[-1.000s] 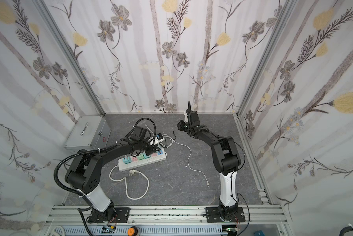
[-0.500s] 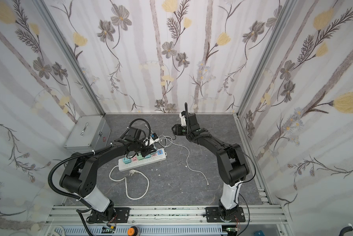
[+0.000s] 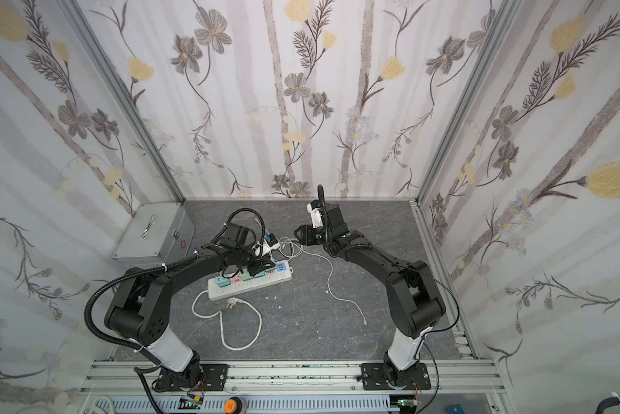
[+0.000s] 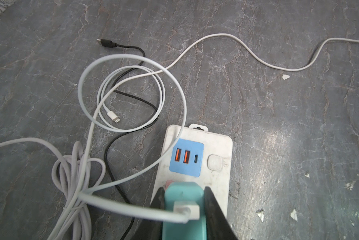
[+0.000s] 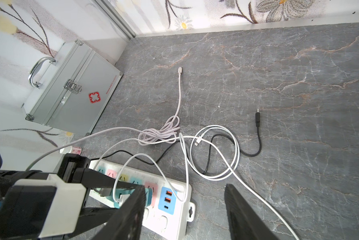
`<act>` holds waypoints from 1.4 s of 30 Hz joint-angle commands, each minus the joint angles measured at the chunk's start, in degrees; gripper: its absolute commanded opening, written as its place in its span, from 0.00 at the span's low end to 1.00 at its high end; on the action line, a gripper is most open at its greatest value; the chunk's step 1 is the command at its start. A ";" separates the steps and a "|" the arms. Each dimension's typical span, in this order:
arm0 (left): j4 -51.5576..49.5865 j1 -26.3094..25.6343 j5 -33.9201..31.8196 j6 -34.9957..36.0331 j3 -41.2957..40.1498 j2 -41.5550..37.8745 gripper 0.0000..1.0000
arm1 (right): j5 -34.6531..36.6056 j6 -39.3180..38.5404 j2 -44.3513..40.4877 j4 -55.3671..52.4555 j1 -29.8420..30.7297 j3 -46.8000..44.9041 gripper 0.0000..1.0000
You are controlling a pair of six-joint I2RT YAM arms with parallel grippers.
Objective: Insert plugs into power strip
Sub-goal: Insert the plug into the socket.
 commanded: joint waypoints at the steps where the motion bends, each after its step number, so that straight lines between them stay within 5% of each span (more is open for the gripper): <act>1: -4.94 -0.17 -0.90 0.43 0.98 1.56 0.00 | -0.42 -0.40 -0.60 0.47 0.19 0.02 0.62; 13: -6.02 -1.05 -1.82 0.72 1.08 1.98 0.00 | -1.46 -0.93 -0.62 0.03 0.70 0.27 0.62; 17: -4.78 -1.40 -3.53 -0.14 0.75 2.02 0.00 | -4.63 -2.02 -0.23 -0.29 1.42 0.15 0.53; 23: -2.99 -1.40 -5.06 0.62 -0.74 0.67 0.42 | -5.58 -1.76 0.49 -0.05 3.41 -1.89 0.47; 28: -2.21 -1.23 -5.43 1.82 -1.41 -1.57 0.44 | -6.64 -1.16 0.41 1.01 4.50 -2.88 0.43; 36: 0.94 -0.79 -2.52 1.36 0.05 -4.71 0.61 | -8.62 -0.80 2.40 3.38 6.81 -2.47 0.36; 42: 2.39 1.06 -1.27 0.41 -1.27 -8.23 0.66 | -8.92 -0.87 3.64 5.63 9.09 -2.52 0.21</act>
